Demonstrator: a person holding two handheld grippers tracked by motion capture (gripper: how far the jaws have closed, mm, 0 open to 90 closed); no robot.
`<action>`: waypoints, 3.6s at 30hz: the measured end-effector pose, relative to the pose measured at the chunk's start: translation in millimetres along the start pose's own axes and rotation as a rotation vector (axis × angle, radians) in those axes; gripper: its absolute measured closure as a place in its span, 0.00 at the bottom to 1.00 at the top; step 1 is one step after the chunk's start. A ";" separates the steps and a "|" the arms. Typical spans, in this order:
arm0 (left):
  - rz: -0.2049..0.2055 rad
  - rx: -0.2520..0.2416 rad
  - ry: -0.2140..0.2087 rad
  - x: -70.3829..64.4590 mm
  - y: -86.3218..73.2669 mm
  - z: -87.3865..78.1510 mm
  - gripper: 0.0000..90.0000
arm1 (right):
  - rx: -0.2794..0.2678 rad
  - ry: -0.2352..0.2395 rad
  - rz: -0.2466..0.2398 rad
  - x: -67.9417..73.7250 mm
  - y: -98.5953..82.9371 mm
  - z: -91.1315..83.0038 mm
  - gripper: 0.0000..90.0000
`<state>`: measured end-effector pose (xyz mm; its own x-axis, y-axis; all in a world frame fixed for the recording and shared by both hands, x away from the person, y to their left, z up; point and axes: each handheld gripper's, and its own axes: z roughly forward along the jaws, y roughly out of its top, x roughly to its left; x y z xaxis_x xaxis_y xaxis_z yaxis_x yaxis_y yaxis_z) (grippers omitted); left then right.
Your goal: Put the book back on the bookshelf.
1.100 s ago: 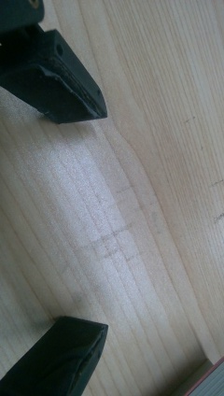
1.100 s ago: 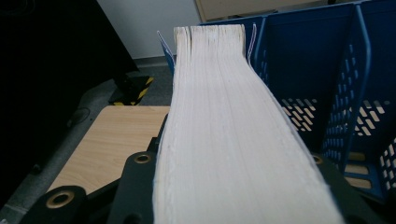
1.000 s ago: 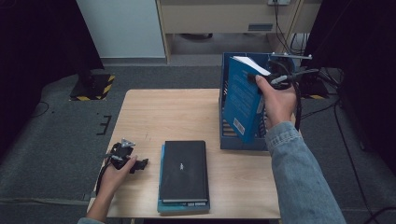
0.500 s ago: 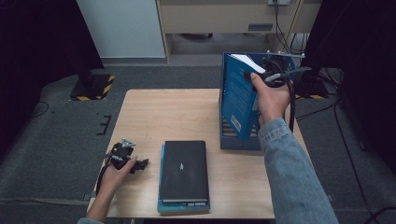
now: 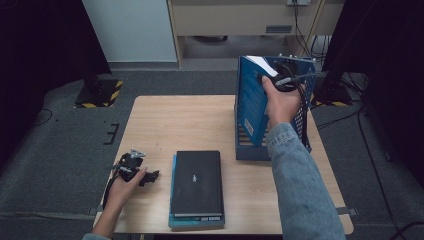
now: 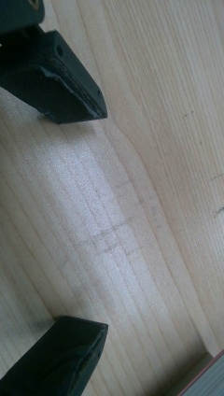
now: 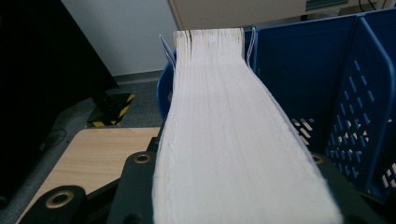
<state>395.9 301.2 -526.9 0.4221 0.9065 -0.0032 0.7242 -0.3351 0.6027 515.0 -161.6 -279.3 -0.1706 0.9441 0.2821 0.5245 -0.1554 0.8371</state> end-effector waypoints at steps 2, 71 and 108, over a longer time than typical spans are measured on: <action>-0.003 -0.001 -0.003 0.2 -0.1 -0.2 0.00 | -0.003 -0.006 0.001 0.3 -3.0 3.4 0.66; 0.007 0.002 -0.017 -3.3 0.9 0.3 0.01 | 0.044 -0.003 -0.048 -11.9 -58.3 20.8 0.66; 0.017 0.006 -0.013 -4.0 -0.1 -0.2 0.00 | 0.100 0.025 -0.072 -9.7 -78.2 3.3 0.56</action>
<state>394.0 297.7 -526.7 0.4415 0.8973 -0.0030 0.7202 -0.3523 0.5976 478.3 -157.6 -349.0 -0.2306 0.9440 0.2358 0.5905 -0.0568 0.8050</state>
